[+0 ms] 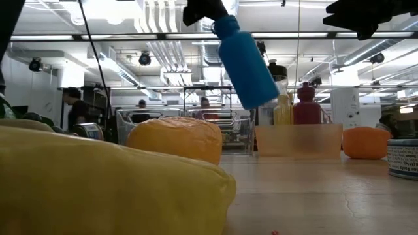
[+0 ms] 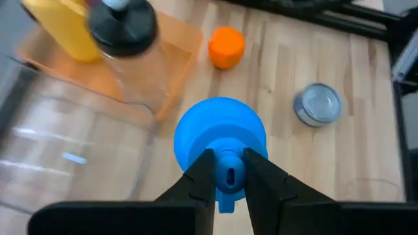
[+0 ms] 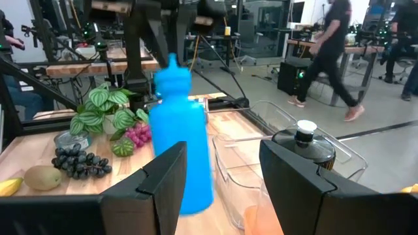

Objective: Pick & Place Food Item
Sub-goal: Put the blue water bottle into the orange bin

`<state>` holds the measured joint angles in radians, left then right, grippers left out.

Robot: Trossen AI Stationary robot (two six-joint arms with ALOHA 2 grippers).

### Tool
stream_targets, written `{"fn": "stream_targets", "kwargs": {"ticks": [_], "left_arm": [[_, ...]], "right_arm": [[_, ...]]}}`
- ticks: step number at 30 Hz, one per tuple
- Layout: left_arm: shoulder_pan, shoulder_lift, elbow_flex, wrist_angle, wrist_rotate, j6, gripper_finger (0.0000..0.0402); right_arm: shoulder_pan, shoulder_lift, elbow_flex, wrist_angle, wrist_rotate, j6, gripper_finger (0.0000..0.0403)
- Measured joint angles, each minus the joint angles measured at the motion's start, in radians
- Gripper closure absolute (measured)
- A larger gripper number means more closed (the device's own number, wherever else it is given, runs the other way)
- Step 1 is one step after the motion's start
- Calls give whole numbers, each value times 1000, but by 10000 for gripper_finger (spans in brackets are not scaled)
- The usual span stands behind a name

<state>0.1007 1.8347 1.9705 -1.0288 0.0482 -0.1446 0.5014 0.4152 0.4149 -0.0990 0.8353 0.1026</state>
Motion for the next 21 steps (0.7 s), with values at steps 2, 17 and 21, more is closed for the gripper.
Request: {"fn": "stream_targets", "kwargs": {"ticks": [2, 17, 21], "left_arm": [[0, 28, 0, 2, 35, -12, 343], [10, 133, 0, 23, 117, -24, 343], [10, 145, 0, 24, 116, -24, 343]], "right_arm": [[0, 0, 0, 2, 0, 0, 213], [0, 6, 0, 0, 1, -1, 213], [0, 6, 0, 0, 1, 0, 213]]}}
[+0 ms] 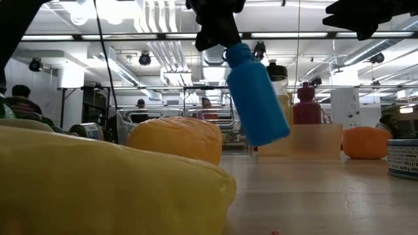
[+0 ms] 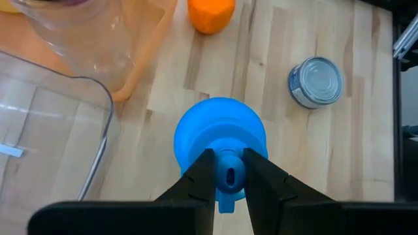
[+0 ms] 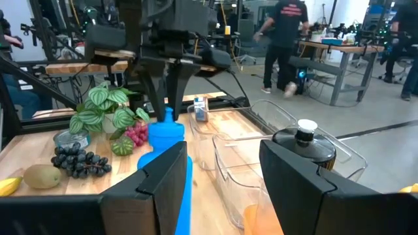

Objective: Pick & Place Food Item
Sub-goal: Put the blue water bottle into the orange bin

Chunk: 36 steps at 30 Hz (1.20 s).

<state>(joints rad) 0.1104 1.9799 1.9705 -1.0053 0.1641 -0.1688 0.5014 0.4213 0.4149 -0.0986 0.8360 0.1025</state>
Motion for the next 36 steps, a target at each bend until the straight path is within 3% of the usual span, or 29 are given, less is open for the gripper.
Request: {"fn": "stream_targets", "kwargs": {"ticks": [21, 30, 36], "left_arm": [[2, 40, -1, -24, -14, -39, 343], [2, 41, -1, -28, -14, -39, 301], [2, 41, -2, -27, -14, -34, 295]], "right_arm": [[0, 2, 0, 0, 0, 0, 213], [0, 1, 0, 0, 0, 0, 213], [0, 1, 0, 0, 0, 0, 213]]}}
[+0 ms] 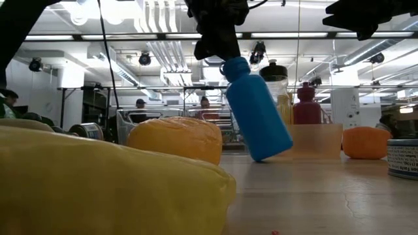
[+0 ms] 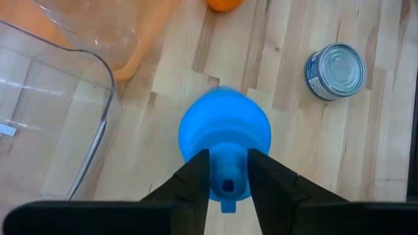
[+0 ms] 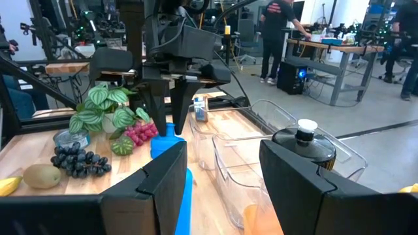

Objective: Pick & Place Food Item
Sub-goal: Put the blue water bottle into the orange bin

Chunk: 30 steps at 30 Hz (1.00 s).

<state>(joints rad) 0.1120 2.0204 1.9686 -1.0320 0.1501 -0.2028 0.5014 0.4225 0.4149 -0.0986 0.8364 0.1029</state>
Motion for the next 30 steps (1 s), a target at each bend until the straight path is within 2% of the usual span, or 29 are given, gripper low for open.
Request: {"fn": "stream_targets", "kwargs": {"ticks": [11, 16, 20, 27, 30], "left_arm": [[0, 0, 0, 9, 0, 0, 294], [6, 4, 2, -29, 0, 4, 318], [18, -38, 5, -65, -15, -5, 329], [8, -64, 6, -62, -61, -5, 328], [5, -67, -2, -60, -72, -8, 312]], "right_arm": [[0, 0, 0, 0, 0, 0, 213], [0, -1, 0, 0, 0, 0, 213], [0, -1, 0, 0, 0, 0, 213], [0, -1, 0, 0, 0, -1, 213], [0, -1, 0, 0, 0, 1, 213]]}}
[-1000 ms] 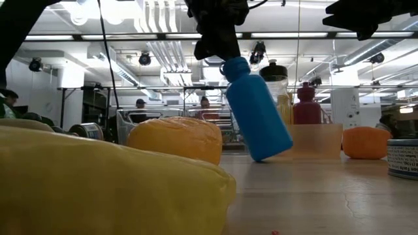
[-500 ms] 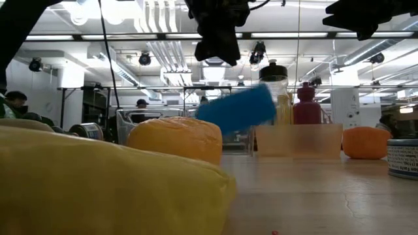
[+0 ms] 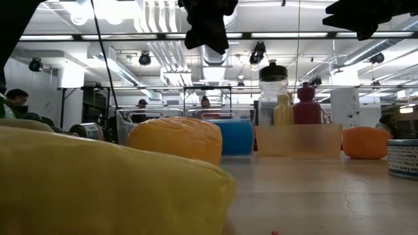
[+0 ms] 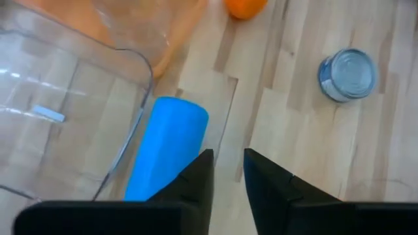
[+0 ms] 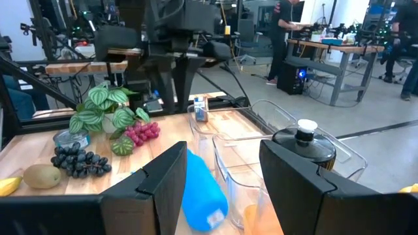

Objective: Pick & Place Food Item
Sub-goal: Put the blue water bottle into the orange bin

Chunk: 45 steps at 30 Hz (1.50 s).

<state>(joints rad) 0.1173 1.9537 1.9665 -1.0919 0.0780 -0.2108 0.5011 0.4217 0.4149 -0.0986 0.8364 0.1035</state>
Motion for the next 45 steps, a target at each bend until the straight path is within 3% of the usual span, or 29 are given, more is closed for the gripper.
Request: {"fn": "stream_targets", "kwargs": {"ticks": [6, 10, 15, 21, 29, 33, 38, 45], "left_arm": [[-8, -9, -92, 14, -3, -29, 235], [-7, -65, -233, 117, -21, -73, 202], [-24, -233, -512, 356, -88, -159, 198], [-56, -439, -884, 754, -223, -218, 197], [-64, -530, -1294, 1213, -298, -371, 197], [-64, -530, -1382, 1308, -345, -329, 197], [-71, -530, -1422, 1314, -381, -205, 197], [-114, -544, -1458, 1300, -424, -165, 197]], "right_arm": [[0, 0, 0, 0, 0, -1, 213], [0, 1, 0, 0, 0, 0, 213], [0, 1, 0, 1, 0, 0, 213], [0, 4, 0, 0, 0, -1, 213], [0, 6, 0, 0, 0, -1, 213], [0, 6, 0, 0, 0, 0, 213], [0, 6, 0, 0, 0, 0, 213], [0, 6, 0, 0, 0, -1, 213]]}}
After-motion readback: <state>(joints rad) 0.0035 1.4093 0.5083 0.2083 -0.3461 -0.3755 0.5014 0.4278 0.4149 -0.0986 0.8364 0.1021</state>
